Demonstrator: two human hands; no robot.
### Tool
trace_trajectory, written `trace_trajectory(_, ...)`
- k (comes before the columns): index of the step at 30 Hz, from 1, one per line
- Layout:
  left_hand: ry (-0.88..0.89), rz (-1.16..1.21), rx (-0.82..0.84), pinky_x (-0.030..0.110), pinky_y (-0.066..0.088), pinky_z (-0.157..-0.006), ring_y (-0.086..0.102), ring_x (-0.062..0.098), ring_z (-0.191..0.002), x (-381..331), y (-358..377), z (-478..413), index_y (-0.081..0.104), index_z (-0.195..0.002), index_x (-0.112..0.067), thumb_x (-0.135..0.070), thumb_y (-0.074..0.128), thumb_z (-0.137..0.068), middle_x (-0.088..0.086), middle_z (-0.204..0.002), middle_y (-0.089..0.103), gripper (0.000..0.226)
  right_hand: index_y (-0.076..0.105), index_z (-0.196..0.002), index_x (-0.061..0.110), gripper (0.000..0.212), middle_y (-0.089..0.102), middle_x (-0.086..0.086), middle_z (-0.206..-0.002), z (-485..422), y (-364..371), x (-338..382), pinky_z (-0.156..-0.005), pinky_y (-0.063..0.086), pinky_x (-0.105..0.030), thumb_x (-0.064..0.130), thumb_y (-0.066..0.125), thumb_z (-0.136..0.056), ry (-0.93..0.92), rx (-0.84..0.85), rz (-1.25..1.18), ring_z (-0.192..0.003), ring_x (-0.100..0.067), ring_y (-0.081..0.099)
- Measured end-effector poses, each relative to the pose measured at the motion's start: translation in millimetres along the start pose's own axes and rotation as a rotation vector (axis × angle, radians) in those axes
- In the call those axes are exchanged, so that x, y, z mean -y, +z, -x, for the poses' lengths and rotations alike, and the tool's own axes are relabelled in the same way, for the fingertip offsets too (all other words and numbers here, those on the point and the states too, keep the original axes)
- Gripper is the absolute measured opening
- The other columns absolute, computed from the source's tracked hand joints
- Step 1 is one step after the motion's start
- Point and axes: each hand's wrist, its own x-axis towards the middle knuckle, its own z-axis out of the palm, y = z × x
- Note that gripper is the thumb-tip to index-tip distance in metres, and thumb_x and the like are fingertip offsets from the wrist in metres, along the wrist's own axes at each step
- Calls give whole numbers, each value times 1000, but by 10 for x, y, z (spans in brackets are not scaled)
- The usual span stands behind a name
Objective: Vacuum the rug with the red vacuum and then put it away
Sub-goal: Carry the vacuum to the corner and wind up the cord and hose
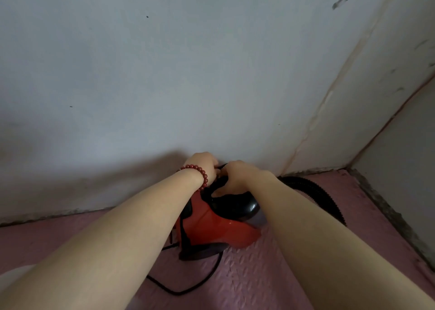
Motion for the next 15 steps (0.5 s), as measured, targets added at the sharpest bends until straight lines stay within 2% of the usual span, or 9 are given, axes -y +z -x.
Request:
trace_trajectory(2, 6, 11, -18, 32, 52, -79, 64, 24, -89, 45, 7, 9, 68, -88, -7, -24, 53, -92, 8, -91, 69, 23, 59, -116, 25, 57, 62, 3, -112, -7, 55, 38, -87, 47, -36, 61, 67, -73, 17, -12, 22, -101, -19, 57)
trace_trajectory(5, 10, 63, -58, 34, 52, -84, 65, 20, -90, 103, 9, 32, 73, -94, -13, -25, 58, -89, 4, -93, 72, 20, 57, -118, 32, 57, 59, 9, -119, 11, 102, 57, -102, 34, -41, 67, 62, -73, -11, -53, 12, -113, -18, 52)
trace_trajectory(8, -20, 62, -71, 33, 53, -83, 66, 19, -86, 185, -26, 84, 73, -95, -16, -25, 57, -90, 2, -92, 72, 19, 62, -103, 33, 51, 60, 12, -98, 48, 121, 25, -97, 26, -38, 73, 59, -71, -52, -119, 62, -106, -16, 52)
trace_trajectory(10, -53, 36, -48, 33, 55, -79, 68, 20, -79, 269, -65, 122, 72, -95, -15, -24, 56, -91, 3, -88, 73, 18, 65, -90, 24, 60, 62, 9, -84, 82, 102, -33, -90, 28, -36, 78, 58, -66, -14, -155, 51, -96, -16, 53)
trace_trajectory(12, -88, 20, -37, 32, 56, -77, 69, 20, -76, 352, -102, 153, 72, -95, -14, -22, 55, -92, 5, -86, 73, 19, 69, -84, 25, 62, 63, 6, -79, 136, 48, -106, -86, 30, -34, 81, 59, -61, 15, -203, 8, -90, -17, 52)
trace_trajectory(15, -144, 4, -64, 34, 55, -81, 68, 23, -82, 453, -135, 166, 71, -100, -9, -19, 55, -92, 8, -92, 72, 20, 70, -78, 22, 63, 63, 4, -75, 251, -65, -206, -90, 34, -32, 82, 62, -57, 15, -274, -27, -86, -15, 52)
